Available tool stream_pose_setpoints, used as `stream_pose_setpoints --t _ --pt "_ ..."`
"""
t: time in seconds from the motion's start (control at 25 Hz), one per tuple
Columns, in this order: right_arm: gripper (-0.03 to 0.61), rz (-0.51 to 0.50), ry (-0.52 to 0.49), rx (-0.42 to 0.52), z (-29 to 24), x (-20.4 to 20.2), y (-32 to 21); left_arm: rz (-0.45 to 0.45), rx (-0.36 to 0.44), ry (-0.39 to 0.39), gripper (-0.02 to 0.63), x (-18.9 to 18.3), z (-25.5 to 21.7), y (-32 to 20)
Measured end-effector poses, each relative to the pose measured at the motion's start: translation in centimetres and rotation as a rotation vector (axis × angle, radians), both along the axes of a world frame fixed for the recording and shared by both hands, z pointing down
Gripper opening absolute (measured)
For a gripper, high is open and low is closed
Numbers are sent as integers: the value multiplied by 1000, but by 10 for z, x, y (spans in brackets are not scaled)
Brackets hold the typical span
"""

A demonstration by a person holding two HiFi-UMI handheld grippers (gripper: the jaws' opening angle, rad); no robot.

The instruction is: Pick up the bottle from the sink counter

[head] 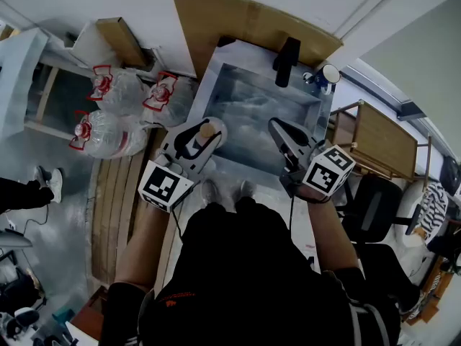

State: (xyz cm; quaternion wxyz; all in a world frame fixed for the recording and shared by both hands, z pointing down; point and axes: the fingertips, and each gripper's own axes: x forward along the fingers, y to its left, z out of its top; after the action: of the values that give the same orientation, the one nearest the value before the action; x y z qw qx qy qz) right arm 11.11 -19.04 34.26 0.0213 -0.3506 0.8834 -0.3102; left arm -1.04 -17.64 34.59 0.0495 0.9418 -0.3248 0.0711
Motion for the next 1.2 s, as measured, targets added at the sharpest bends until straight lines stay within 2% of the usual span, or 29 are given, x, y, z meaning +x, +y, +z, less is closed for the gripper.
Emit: stream_pose_setpoints --t 0.48,0.64,1.2 --pt "3 -23 20 19 -3 -10 13 -6 6 8 147 -10 -2 13" --pt "3 -33 24 18 -2 -15 15 -27 -41 26 147 -11 -4 17" --pt "3 -51 29 10 2 -20 14 3 -3 21 148 -10 -4 14"
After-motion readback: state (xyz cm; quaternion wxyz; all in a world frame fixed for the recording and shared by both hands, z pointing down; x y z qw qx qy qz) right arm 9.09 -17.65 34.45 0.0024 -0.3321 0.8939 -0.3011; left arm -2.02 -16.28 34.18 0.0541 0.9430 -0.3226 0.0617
